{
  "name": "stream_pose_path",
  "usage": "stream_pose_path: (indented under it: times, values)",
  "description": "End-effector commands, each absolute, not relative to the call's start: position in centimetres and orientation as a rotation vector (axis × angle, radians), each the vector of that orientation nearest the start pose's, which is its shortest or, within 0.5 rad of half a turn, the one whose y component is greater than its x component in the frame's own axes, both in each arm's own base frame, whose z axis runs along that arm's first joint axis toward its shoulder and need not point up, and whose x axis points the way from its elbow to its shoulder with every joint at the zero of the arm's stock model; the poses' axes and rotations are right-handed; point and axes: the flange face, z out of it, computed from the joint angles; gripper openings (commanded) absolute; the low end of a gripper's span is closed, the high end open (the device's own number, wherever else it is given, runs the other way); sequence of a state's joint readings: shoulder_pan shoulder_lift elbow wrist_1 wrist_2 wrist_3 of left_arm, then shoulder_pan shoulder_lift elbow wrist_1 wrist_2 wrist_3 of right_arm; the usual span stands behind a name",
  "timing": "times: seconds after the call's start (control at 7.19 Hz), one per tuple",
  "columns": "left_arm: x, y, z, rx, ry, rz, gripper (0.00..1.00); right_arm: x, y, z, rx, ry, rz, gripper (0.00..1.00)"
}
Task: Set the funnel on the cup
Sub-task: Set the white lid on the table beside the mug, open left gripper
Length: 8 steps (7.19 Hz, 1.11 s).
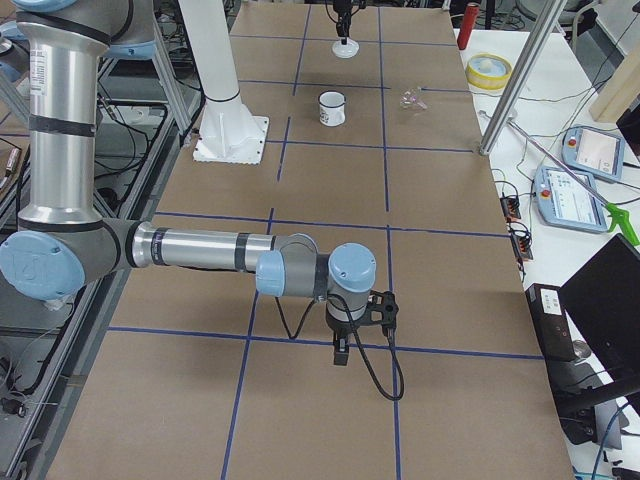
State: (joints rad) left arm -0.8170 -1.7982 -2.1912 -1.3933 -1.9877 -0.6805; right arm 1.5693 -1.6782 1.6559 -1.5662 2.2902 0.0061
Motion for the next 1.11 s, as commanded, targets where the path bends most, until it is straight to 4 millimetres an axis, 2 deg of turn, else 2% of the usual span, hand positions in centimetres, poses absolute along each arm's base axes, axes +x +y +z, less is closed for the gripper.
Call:
stream_pose_path:
  times: [0.0,0.14,0.28,0.42,0.7,0.97]
  values:
    - [30.7,-44.9,34.2,0.240,0.797,0.147,0.00,6.7,-44.5,67.0,-0.019,-0.719,0.010,1.00]
    - [34.2,-43.6,36.8,0.213,0.826,0.154,0.00,6.7,-44.5,67.1,-0.020,-0.719,0.011,1.00]
    - [36.3,-42.8,37.5,0.205,0.857,0.146,0.00,6.7,-44.5,67.0,-0.019,-0.719,0.010,1.00]
    - [38.6,-41.1,38.5,0.172,0.853,0.175,0.00,6.7,-44.5,67.1,-0.020,-0.719,0.011,1.00]
    - [40.4,-39.6,39.0,0.143,0.850,0.199,0.00,6.7,-44.5,67.0,-0.019,-0.719,0.010,1.00]
    - [40.6,-39.6,39.0,0.143,0.851,0.205,0.02,6.7,-44.5,67.0,-0.019,-0.719,0.010,1.00]
